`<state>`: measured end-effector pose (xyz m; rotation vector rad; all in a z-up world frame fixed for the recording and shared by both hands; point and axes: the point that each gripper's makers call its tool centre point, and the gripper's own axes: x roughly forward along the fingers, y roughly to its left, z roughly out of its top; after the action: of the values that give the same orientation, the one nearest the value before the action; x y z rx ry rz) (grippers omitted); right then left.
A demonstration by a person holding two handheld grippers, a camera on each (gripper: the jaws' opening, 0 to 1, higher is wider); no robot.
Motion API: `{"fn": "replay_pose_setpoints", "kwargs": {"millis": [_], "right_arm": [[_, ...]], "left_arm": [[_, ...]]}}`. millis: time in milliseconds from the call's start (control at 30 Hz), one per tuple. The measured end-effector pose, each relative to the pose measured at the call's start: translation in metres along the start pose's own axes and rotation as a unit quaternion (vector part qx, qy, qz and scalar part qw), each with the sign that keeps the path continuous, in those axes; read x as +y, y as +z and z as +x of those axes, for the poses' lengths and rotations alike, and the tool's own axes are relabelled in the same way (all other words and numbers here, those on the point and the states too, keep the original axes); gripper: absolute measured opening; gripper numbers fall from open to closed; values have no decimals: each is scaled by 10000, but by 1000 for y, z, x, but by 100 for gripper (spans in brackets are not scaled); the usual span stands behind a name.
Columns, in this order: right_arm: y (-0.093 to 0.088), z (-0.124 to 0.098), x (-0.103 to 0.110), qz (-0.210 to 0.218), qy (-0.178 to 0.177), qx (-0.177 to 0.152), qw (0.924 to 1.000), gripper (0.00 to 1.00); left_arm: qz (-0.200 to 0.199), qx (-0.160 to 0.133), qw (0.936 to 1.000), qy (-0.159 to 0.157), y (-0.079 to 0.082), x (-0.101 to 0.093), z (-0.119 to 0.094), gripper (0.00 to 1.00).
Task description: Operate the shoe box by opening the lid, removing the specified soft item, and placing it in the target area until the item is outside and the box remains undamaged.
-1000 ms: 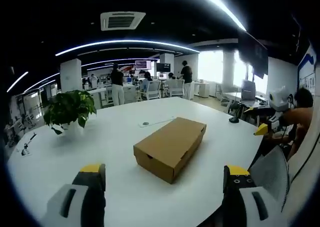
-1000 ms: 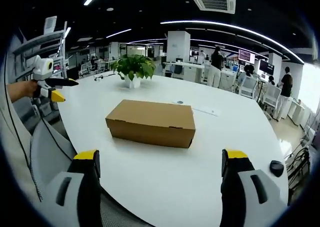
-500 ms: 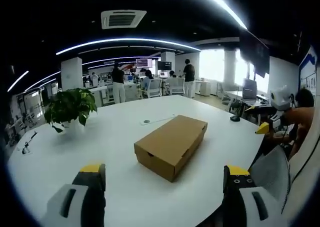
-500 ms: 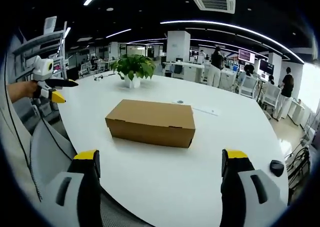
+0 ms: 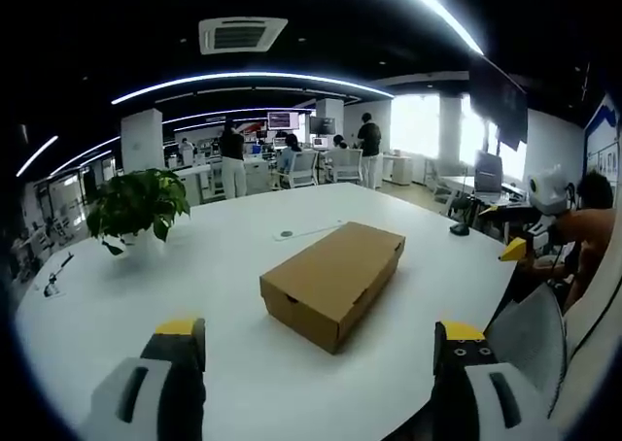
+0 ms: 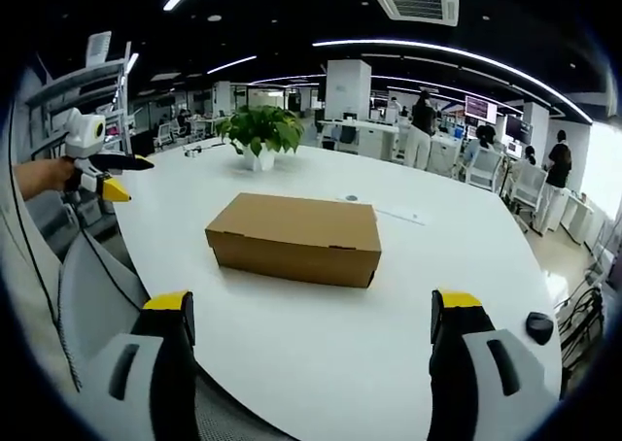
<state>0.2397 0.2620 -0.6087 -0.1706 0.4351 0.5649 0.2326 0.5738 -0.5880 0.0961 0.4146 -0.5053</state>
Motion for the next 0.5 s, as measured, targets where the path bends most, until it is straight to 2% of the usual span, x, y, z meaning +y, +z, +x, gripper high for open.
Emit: {"fn": "replay_pose_setpoints", "kwargs": {"millis": [500], "right_arm": [[-2, 3, -1, -28, 60, 39, 10000, 96]], "left_arm": [[52, 69, 10000, 8, 0, 2, 2, 99]]}}
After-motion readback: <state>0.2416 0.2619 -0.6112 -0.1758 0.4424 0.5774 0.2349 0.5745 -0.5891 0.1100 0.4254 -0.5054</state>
